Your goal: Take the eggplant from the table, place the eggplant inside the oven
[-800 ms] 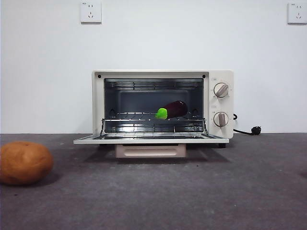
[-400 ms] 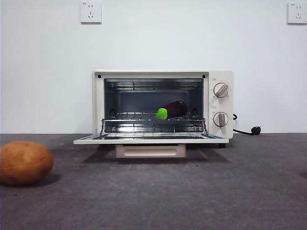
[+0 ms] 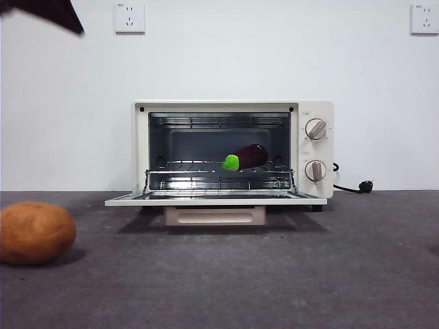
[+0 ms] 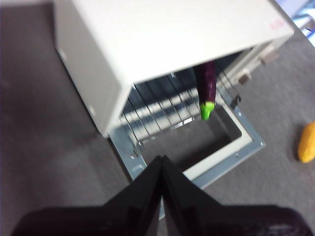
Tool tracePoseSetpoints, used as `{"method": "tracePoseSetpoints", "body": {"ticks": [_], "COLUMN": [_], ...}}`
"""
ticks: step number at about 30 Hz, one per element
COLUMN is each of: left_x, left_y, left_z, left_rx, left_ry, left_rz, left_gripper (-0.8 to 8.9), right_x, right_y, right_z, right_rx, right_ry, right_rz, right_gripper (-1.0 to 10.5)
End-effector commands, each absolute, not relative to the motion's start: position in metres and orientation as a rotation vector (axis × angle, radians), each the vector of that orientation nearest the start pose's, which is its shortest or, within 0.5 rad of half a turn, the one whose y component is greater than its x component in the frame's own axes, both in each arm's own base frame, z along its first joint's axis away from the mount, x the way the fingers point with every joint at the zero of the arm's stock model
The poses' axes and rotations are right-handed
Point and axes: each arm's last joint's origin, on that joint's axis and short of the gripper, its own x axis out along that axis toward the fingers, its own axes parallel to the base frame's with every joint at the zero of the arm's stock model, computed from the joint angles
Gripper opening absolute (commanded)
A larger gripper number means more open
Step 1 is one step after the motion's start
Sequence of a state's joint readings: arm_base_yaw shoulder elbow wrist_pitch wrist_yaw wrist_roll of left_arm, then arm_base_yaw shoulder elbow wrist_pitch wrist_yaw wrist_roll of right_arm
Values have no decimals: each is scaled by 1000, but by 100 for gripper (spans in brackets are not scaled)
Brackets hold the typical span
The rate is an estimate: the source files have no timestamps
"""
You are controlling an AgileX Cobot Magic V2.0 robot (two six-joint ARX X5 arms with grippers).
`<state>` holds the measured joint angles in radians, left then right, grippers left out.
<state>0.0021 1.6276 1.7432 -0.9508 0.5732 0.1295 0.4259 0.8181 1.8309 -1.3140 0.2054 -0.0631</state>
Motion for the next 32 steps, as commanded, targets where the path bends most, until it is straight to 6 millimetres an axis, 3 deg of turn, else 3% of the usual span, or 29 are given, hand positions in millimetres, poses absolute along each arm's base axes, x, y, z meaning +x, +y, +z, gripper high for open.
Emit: {"method": "tracePoseSetpoints", "body": {"ticks": [1, 8, 17, 26, 32], "left_x": [348, 374, 370, 357, 351], "left_y": [-14, -12, -9, -11, -11], "left_z": [363, 304, 225, 179, 165], "left_rx": [-151, -210, -279, -341, -369], "left_ry": [832, 944, 1021, 1006, 989], "left_rz": [-595, -637, -664, -684, -687], "left_gripper": [-6, -6, -6, -6, -6], "right_x": [10, 9, 9, 9, 9], "right_y": [-2, -4, -4, -4, -4], "right_z": [507, 503, 502, 502, 502], "right_rx": [-149, -151, -139, -120, -110], "right_ry": [280, 327, 333, 335, 336], "right_rz": [212, 187, 162, 159, 157], "right_gripper": [-9, -9, -9, -9, -9]}}
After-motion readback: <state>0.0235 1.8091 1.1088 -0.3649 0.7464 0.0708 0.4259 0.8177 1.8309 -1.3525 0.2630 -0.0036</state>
